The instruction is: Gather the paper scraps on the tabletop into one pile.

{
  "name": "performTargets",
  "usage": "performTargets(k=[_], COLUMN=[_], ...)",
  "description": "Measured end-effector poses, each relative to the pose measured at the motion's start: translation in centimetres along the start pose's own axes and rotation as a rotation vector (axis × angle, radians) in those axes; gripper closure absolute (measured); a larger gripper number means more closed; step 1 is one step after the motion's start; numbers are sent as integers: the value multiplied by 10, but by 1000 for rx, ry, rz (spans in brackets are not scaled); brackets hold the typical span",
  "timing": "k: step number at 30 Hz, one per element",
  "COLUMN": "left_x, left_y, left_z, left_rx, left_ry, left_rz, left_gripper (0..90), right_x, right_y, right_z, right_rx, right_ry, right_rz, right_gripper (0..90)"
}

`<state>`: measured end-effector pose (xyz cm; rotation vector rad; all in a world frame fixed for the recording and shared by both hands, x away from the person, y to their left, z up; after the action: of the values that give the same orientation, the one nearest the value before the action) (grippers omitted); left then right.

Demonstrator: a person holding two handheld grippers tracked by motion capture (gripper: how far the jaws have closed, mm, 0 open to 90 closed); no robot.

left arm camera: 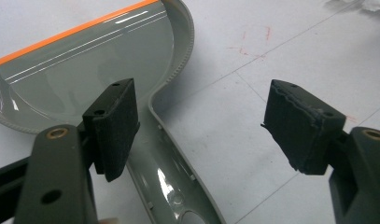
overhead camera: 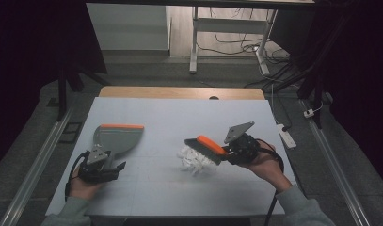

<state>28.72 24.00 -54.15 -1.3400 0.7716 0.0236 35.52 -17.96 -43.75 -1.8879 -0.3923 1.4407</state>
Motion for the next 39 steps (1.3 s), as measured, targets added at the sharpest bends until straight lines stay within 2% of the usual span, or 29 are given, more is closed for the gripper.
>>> performTargets(k=[2,5,8,10,13,15,17,22,27,29,35,37,39], left_x=[-1,-1,0,0,0,0,0,0,0,0,2,2,2], left_y=[0,0,0,0,0,0,0,0,1,1,1,1,1], left_z=[0,0,0,0,0,0,1,0,1,2,3,3,2], left_rx=[-1,-2,-1,2,2,-1,-3,0,-4,-7,-13,-15,-10], left_ry=[-2,0,2,1,2,1,0,1,0,0,-2,-4,-6], left_rz=[-1,-2,-1,0,-3,-1,-2,-1,-1,-1,5,5,5], left_gripper=[274,274,274,274,274,274,274,274,274,274,274,274,274], right_x=[-2,-1,2,8,22,30,38,58,64,60,31,20,10], right_y=[4,16,29,37,44,40,33,17,3,-1,-1,-3,-5], right_z=[-8,-21,-33,-41,-47,-47,-43,-40,-39,-38,-39,-35,-30], right_rx=[60,174,289,342,394,414,410,361,352,344,381,384,367], right_ry=[64,176,258,289,293,274,244,243,216,223,218,207,206], right_rz=[18,82,135,172,219,196,196,188,118,88,-26,-56,-82], right_gripper=[700,701,701,701,701,701,701,701,701,701,701,701,701])
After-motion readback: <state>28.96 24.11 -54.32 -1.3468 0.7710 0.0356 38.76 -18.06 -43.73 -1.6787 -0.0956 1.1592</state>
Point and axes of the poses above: each handheld gripper's, and its own axes: x roughly forward along the jaws, y roughly out of its underside, z roughly to its left, the point moved 4 cm from there along x, roughly forward along the jaws, and after that the axes turned 10 degrees about -z, right-handed, at the moved point
